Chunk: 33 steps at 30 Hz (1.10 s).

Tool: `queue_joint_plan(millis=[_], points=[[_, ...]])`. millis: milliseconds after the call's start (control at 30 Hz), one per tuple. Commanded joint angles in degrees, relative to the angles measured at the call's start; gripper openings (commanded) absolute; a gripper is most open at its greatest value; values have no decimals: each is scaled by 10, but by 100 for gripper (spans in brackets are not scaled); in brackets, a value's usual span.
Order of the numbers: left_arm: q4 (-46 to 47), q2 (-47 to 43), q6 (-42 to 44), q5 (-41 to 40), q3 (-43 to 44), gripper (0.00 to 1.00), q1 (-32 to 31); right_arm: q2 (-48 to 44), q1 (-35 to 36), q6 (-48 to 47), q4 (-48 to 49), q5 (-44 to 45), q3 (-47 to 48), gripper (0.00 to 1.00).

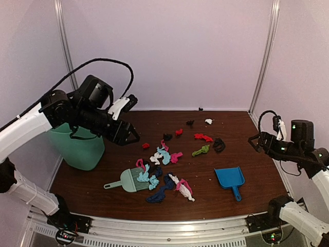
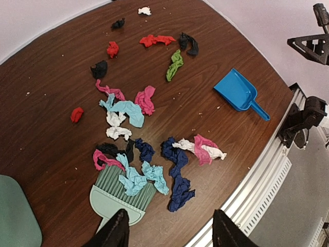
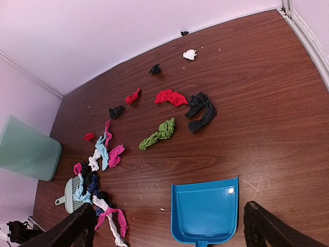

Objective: Sweep away the paper scraps from the table
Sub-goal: Pick up the broom from the center of the board.

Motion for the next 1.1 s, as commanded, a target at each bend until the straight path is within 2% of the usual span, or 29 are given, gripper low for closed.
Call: queue_joint_plan(millis=[0, 367, 633, 767, 933, 1067], points=[[37, -7, -3, -1, -25, 74, -2, -6, -5, 17, -17, 24, -2, 100], [18, -36, -26, -35, -123, 74, -2, 21, -4, 16, -56, 38, 11, 100], [19, -63, -77, -77, -241, 75, -2, 44, -3, 8, -69, 45, 20, 100], [25, -68, -108, -67, -291, 75, -2, 51, -3, 2, -73, 53, 18, 100], [78, -70, -120, -45, -364, 78, -2, 51, -2, 8, -62, 48, 11, 100], [103, -37, -108, -38, -378, 79, 8, 47, -2, 11, -57, 46, 13, 100]])
